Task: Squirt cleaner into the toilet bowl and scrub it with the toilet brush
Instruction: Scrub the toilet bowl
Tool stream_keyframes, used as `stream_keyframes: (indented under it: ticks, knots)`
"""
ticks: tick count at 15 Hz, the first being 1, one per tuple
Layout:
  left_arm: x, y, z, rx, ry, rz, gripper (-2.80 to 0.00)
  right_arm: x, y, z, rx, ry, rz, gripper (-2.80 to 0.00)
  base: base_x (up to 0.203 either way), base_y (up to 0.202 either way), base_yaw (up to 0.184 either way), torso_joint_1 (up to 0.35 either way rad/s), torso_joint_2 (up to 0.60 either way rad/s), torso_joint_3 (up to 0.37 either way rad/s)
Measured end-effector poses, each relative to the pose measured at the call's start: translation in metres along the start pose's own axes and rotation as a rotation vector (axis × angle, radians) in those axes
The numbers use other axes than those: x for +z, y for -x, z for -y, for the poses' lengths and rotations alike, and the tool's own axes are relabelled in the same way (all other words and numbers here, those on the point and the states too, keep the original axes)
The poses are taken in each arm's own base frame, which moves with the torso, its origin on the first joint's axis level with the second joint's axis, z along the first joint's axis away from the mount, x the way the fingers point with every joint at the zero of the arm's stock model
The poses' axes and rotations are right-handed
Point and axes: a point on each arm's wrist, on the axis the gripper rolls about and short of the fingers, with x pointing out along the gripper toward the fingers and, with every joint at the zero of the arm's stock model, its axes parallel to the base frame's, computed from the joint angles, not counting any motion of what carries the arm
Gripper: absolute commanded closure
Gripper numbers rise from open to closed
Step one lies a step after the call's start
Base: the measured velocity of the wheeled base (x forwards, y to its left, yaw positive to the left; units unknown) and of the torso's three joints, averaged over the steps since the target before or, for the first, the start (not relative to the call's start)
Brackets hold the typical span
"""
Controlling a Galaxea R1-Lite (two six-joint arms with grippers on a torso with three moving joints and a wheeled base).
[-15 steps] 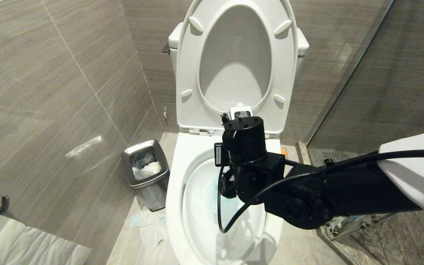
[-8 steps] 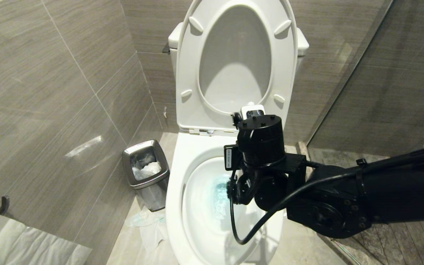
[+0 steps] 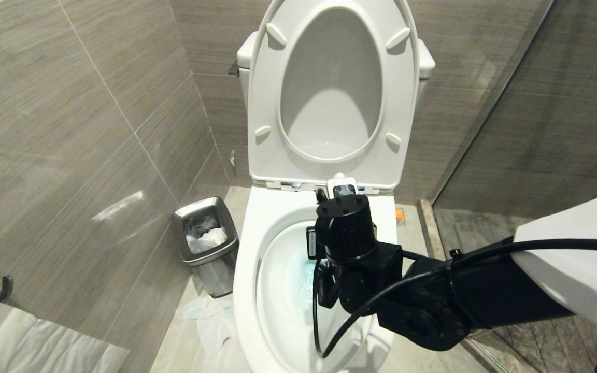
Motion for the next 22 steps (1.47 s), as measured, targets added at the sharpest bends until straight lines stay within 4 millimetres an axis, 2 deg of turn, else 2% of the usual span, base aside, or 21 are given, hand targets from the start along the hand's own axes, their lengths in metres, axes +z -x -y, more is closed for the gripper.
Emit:
stream_keyframes:
  ticks: [3,7,10,13,18,20,22]
  knots:
    - [0.0,0.0,0.0,0.0,0.0,0.0,0.0,-0.007,0.005,-0.007,0.019,0.016,-0.012,0.0,0.0,0.0,0.0,0.0,0.0,0.0]
    - [0.0,0.0,0.0,0.0,0.0,0.0,0.0,-0.022,0.024,-0.024,0.075,0.027,-0.036,0.0,0.0,0.0,0.0,0.0,0.0,0.0]
    - [0.0,0.0,0.0,0.0,0.0,0.0,0.0,-0.03,0.027,-0.037,0.101,0.025,-0.042,0.0,0.0,0.0,0.0,0.0,0.0,0.0]
    - [0.0,0.0,0.0,0.0,0.0,0.0,0.0,-0.031,0.018,-0.049,0.108,0.007,-0.03,0.0,0.0,0.0,0.0,0.0,0.0,0.0]
    - [0.0,0.0,0.0,0.0,0.0,0.0,0.0,-0.026,-0.009,-0.076,0.11,-0.042,0.021,0.0,0.0,0.0,0.0,0.0,0.0,0.0]
    - [0.0,0.0,0.0,0.0,0.0,0.0,0.0,-0.023,-0.023,-0.081,0.098,-0.039,0.032,0.0,0.0,0.0,0.0,0.0,0.0,0.0]
    - [0.0,0.0,0.0,0.0,0.0,0.0,0.0,-0.015,-0.043,-0.076,0.069,-0.036,0.058,0.0,0.0,0.0,0.0,0.0,0.0,0.0]
